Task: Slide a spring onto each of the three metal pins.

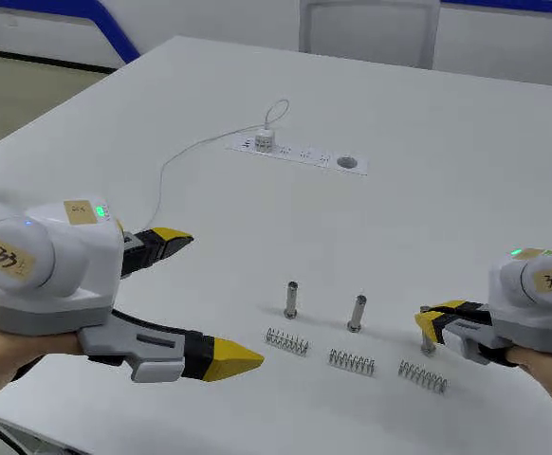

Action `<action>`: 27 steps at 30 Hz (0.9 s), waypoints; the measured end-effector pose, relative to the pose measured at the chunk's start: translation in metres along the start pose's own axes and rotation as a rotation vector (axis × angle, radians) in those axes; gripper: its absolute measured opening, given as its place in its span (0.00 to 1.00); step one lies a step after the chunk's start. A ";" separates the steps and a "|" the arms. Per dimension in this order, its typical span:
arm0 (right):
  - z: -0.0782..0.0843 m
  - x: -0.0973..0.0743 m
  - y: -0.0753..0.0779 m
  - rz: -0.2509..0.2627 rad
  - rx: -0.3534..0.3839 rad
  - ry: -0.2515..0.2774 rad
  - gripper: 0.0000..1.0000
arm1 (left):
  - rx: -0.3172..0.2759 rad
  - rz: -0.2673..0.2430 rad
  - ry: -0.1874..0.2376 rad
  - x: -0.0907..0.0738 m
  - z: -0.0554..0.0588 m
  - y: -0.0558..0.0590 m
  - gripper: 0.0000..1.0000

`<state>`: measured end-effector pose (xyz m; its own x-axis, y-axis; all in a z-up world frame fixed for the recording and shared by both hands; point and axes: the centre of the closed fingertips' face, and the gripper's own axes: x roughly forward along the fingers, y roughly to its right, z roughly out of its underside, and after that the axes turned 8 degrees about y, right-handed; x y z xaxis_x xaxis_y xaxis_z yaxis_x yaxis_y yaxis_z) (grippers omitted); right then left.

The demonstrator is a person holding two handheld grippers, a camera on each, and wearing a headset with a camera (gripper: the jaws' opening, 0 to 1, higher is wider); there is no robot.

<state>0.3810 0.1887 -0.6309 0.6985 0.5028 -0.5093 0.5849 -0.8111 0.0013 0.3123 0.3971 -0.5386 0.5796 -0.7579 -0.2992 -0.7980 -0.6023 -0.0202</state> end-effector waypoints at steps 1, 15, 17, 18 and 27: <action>0.000 -0.001 0.000 0.004 -0.008 0.004 0.07 | 0.000 0.001 -0.005 -0.001 0.001 0.000 1.00; 0.000 -0.004 0.003 0.023 0.010 0.057 0.08 | -0.001 0.003 -0.015 -0.002 0.004 0.004 1.00; 0.000 -0.005 0.002 0.020 0.008 0.067 0.08 | 0.001 0.003 -0.020 -0.003 0.005 0.005 1.00; 0.000 -0.006 0.001 0.020 0.013 0.071 0.08 | 0.000 0.003 -0.021 -0.003 0.006 0.005 1.00; 0.003 -0.012 0.001 0.044 0.039 0.110 0.08 | -0.006 0.000 -0.025 -0.003 0.009 0.006 1.00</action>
<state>0.3714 0.1808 -0.6274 0.7652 0.4948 -0.4119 0.5379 -0.8429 -0.0134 0.3044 0.3986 -0.5463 0.5754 -0.7514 -0.3231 -0.7968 -0.6041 -0.0143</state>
